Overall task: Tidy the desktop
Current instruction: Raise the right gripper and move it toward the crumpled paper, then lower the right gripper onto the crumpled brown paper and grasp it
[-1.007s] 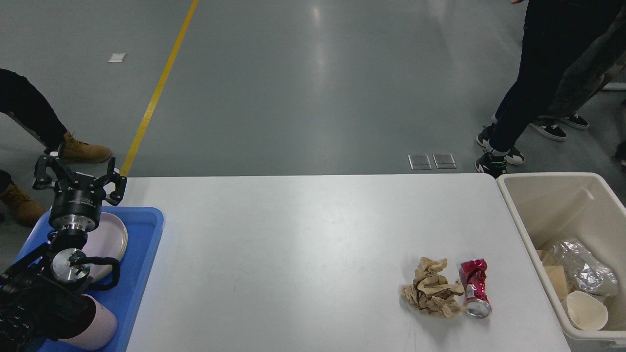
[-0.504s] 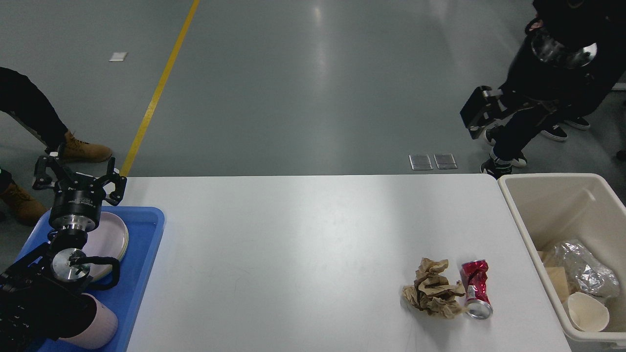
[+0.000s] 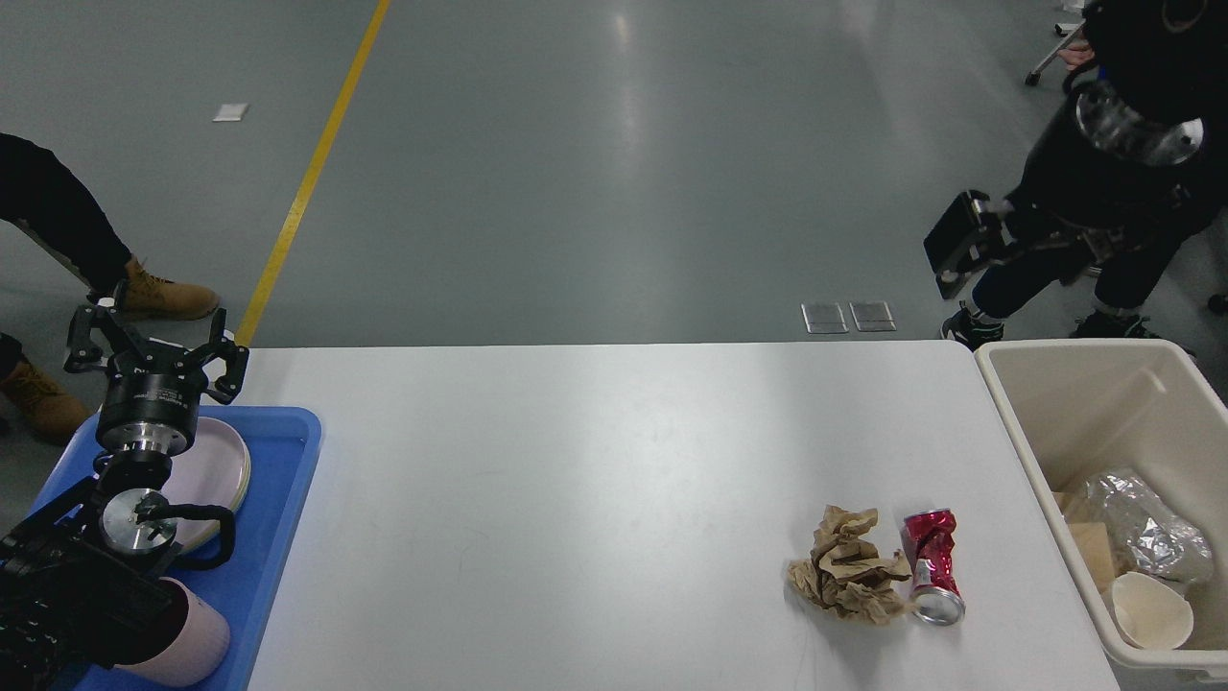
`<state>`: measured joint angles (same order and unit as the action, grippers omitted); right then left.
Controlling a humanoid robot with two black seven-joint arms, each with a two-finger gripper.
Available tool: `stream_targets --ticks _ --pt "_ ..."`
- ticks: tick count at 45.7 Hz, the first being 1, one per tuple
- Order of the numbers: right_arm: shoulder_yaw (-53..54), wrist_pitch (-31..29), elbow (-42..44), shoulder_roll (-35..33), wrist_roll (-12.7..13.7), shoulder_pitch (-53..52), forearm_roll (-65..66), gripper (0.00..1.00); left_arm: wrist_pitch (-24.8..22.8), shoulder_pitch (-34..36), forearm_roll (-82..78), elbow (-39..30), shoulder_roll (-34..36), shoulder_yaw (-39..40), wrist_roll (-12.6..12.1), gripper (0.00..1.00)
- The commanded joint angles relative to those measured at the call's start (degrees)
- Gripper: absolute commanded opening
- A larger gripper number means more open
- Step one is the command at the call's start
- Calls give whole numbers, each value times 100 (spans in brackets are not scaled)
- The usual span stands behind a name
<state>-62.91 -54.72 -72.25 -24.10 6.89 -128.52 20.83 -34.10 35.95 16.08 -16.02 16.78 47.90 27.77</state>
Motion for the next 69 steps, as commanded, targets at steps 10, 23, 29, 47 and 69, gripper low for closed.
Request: stream_targets --ticks 10,23,29,47,69 --pt "-407 2950 -2602 37 -3 301 -9 95 0 0 0 2 0 0 0 96" --pt "120 3336 -2145 37 6 1486 -44 100 0 0 0 2 0 0 0 96" --pt "411 3451 -1697 54 6 2251 -44 100 0 0 0 2 0 0 0 96" --pt "789 3838 -291 669 15 4001 -9 100 0 0 0 -7 0 0 0 96" --pt "877 3890 1028 1153 15 5416 -9 98 0 0 0 -7 0 0 0 96"
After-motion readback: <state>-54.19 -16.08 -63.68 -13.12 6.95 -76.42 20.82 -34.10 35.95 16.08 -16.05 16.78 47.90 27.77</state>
